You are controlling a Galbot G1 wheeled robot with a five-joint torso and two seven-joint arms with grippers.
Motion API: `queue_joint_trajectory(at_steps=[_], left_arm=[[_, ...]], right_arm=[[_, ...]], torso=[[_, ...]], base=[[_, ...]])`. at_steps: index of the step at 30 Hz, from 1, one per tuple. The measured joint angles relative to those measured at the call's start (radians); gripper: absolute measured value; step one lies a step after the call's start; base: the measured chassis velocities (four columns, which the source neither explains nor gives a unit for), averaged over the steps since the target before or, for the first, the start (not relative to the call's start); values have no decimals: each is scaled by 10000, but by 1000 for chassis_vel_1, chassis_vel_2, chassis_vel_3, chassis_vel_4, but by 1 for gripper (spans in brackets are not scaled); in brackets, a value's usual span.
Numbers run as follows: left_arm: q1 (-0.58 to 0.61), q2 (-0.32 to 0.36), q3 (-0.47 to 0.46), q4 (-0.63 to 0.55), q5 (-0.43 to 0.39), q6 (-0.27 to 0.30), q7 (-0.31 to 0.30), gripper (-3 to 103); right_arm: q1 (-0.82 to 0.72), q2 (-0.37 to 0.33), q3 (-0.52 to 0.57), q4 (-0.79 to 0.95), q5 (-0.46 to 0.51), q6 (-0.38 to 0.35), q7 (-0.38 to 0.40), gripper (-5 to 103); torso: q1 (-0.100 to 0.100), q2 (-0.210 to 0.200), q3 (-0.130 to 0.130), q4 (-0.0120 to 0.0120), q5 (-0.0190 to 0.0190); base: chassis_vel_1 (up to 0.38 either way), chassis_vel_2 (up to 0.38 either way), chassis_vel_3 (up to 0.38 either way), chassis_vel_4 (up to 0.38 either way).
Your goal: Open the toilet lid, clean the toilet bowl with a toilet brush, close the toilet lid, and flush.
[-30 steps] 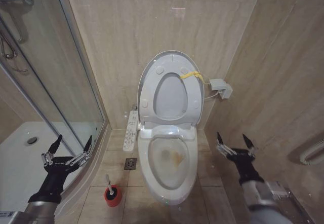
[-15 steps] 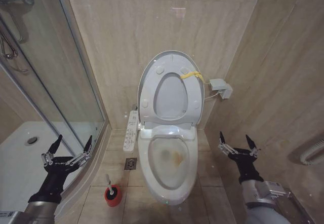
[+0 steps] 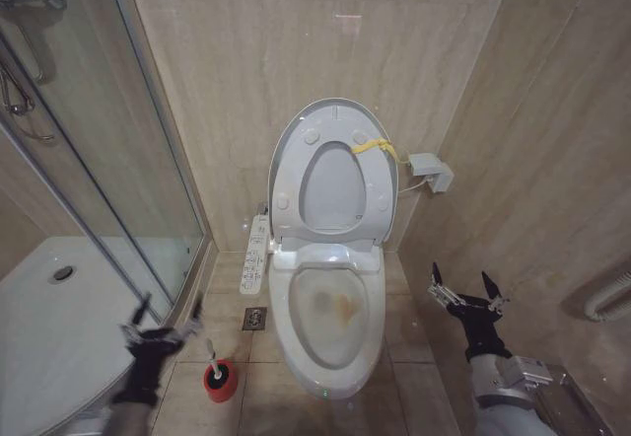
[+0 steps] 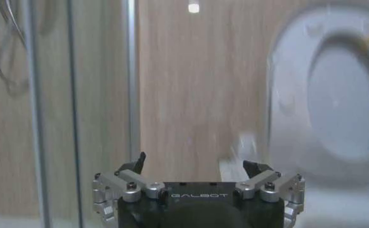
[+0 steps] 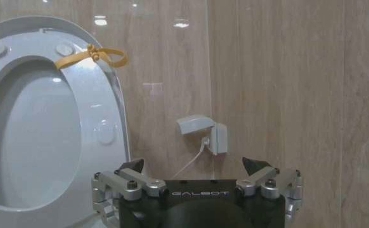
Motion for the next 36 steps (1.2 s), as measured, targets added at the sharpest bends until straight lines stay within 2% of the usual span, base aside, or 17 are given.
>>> queue_joint_trajectory(at_steps=[2, 10, 11, 12, 15, 17, 19, 20, 22, 23, 24, 27, 34, 36], left_arm=[[-150, -282, 670, 675, 675, -164, -189, 100], [-175, -342, 802, 787, 863, -237, -234, 97], [-130, -361, 810, 691, 924, -261, -214, 97], [-16, -389, 789, 382, 1051, -339, -145, 103], [137, -419, 755, -99, 1201, -444, -84, 103], [349, -460, 679, -545, 1407, -561, 32, 103], [431, -469, 626, -732, 1483, -624, 75, 103], [639, -508, 525, -1165, 1673, -769, 204, 99], [874, -541, 387, -1683, 1891, -946, 348, 99], [874, -541, 387, -1683, 1891, -946, 348, 99], [1000, -571, 309, -1698, 2168, -1234, 280, 99], [1444, -676, 72, -906, 2709, -1912, -98, 99], [1603, -733, -231, -139, 2650, -2227, -292, 99], [1597, -728, -244, -87, 2612, -2231, -295, 96]], right_arm=[[94, -2, -44, -69, 1, 7, 7, 100], [309, -139, -177, -54, 38, -17, 51, 100], [321, -152, -199, 23, 40, -21, 51, 100], [330, -167, -218, 140, 22, -21, 47, 100], [331, -212, -223, 363, -155, 18, -30, 100], [313, -264, -169, 487, -296, 93, -125, 100], [312, -274, -151, 505, -321, 115, -148, 100], [303, -279, -123, 511, -345, 136, -175, 100], [254, -245, -44, 555, -354, 169, -186, 100], [254, -245, -44, 555, -354, 169, -186, 100], [232, -224, 3, 558, -351, 179, -190, 100], [289, -247, 83, 491, -326, 192, -191, 100], [420, -319, 143, 374, -204, 189, -189, 100], [419, -323, 144, 375, -192, 188, -189, 100]], torso=[[1, -1, 1, 2, -6], [0, -1, 0, 2, 3], [0, -1, 0, 1, -3], [0, -1, 0, 1, -6], [-2, 0, 0, 1, 9], [-1, 0, 0, -2, -11], [-1, 1, 0, 0, 1], [-1, 0, 0, 3, 6], [-2, 1, -1, 3, 3], [-2, 1, -1, 3, 3], [-2, 1, -1, -4, 5], [-1, 0, 0, 5, -8], [-1, 0, 0, 2, -1], [-1, 1, 0, 2, -1]], base=[[0, 0, 0, 0], [0, 0, 0, 0], [0, 0, 0, 0], [0, 0, 0, 0], [0, 0, 0, 0], [0, 0, 0, 0], [0, 0, 0, 0], [0, 0, 0, 0], [0, 0, 0, 0], [0, 0, 0, 0], [0, 0, 0, 0], [0, 0, 0, 0], [0, 0, 0, 0], [0, 0, 0, 0]])
